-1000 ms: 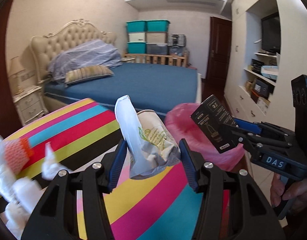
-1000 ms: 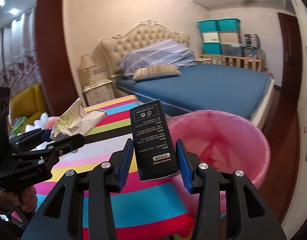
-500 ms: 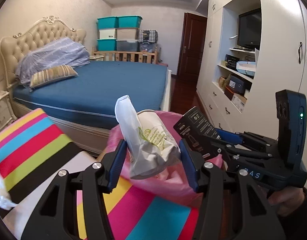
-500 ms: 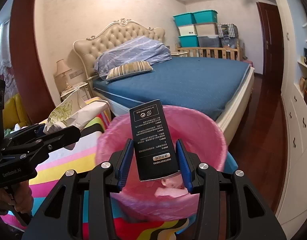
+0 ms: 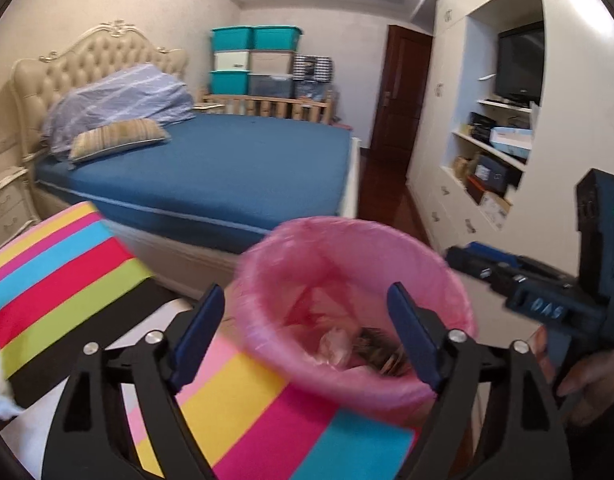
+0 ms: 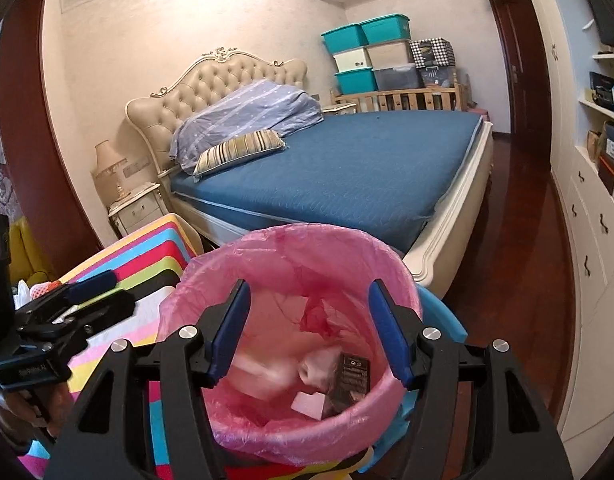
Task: Collect trash
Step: 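Carry the black box and paper roll to the wastebasket and release both, then grasp the knotted white tissue with the right tool while the left tool grasps the white packet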
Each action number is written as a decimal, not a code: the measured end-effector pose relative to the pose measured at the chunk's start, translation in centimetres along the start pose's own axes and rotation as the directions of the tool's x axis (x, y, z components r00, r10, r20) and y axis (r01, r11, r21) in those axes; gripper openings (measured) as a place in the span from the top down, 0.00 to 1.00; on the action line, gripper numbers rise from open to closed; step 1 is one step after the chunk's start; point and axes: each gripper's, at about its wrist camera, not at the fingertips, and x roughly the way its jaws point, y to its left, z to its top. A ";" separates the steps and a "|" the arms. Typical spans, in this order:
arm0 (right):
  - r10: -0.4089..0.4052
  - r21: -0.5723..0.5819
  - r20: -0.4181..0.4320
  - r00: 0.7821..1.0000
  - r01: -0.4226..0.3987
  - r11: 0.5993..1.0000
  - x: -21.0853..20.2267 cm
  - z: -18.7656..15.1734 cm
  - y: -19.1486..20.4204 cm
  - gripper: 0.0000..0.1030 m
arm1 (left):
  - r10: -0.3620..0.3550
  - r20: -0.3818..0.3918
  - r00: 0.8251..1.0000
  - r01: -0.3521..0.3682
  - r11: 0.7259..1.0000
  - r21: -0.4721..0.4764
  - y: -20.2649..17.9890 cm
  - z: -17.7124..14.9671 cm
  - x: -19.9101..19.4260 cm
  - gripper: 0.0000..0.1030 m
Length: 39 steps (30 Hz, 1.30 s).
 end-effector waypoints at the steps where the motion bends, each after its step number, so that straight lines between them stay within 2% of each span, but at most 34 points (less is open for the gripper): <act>1: -0.002 -0.005 -0.002 1.000 0.002 1.000 -0.3 -0.2 0.3 0.42 | 0.020 0.007 1.000 -0.020 1.000 -0.005 0.7 -0.2 -1.0 0.14; 4: -0.006 -0.028 -0.001 1.000 0.006 1.000 -1.1 -0.6 1.8 0.41 | 0.103 0.035 0.994 -0.103 0.995 -0.007 2.5 -1.3 -4.8 0.05; 6: 0.015 -0.038 -0.005 1.000 -0.015 0.999 -1.6 -1.1 3.3 0.36 | 0.164 0.042 0.986 -0.164 0.986 0.004 3.7 -2.2 -7.3 0.05; 11: 0.121 -0.092 -0.046 0.992 -0.125 0.988 -1.7 -2.7 8.7 0.32 | 0.287 -0.001 0.958 -0.287 0.958 0.018 6.8 -5.2 -12.7 0.04; 16: 0.203 -0.138 -0.115 0.972 -0.218 0.966 -1.0 -4.6 14.1 0.27 | 0.340 -0.040 0.939 -0.342 0.937 -0.070 10.7 -8.9 -18.4 0.05; 22: 0.265 -0.193 -0.203 0.943 -0.304 0.933 0.0 -6.7 19.8 0.27 | 0.415 -0.071 0.907 -0.420 0.889 -0.181 15.3 -14.1 -26.2 0.05; 24: 0.277 -0.217 -0.229 0.933 -0.326 0.920 0.0 -7.6 21.5 0.28 | 0.436 -0.071 0.897 -0.440 0.873 -0.208 15.9 -14.9 -28.1 0.05; 30: 0.317 -0.264 -0.299 0.900 -0.397 0.879 0.0 -9.8 26.6 0.28 | 0.537 -0.101 0.838 -0.539 0.781 -0.316 19.4 -18.6 -34.7 0.05; 34: 0.354 -0.291 -0.340 0.871 -0.455 0.842 -0.4 -11.0 30.2 0.28 | 0.625 -0.142 0.768 -0.627 0.686 -0.369 22.1 -20.7 -38.2 0.05; 36: 0.374 -0.308 -0.365 0.853 -0.490 0.816 -0.7 -11.7 32.4 0.28 | 0.671 -0.159 0.724 -0.672 0.634 -0.382 23.3 -21.3 -39.4 0.05; 37: 0.382 -0.325 -0.378 0.843 -0.508 0.798 -0.9 -12.1 33.7 0.28 | 0.700 -0.175 0.693 -0.700 0.594 -0.396 24.2 -21.7 -40.4 0.05; 39: 0.399 -0.343 -0.396 0.827 -0.536 0.771 -1.3 -12.7 35.8 0.28 | 0.726 -0.184 0.662 -0.721 0.552 -0.419 25.3 -22.1 -41.7 0.05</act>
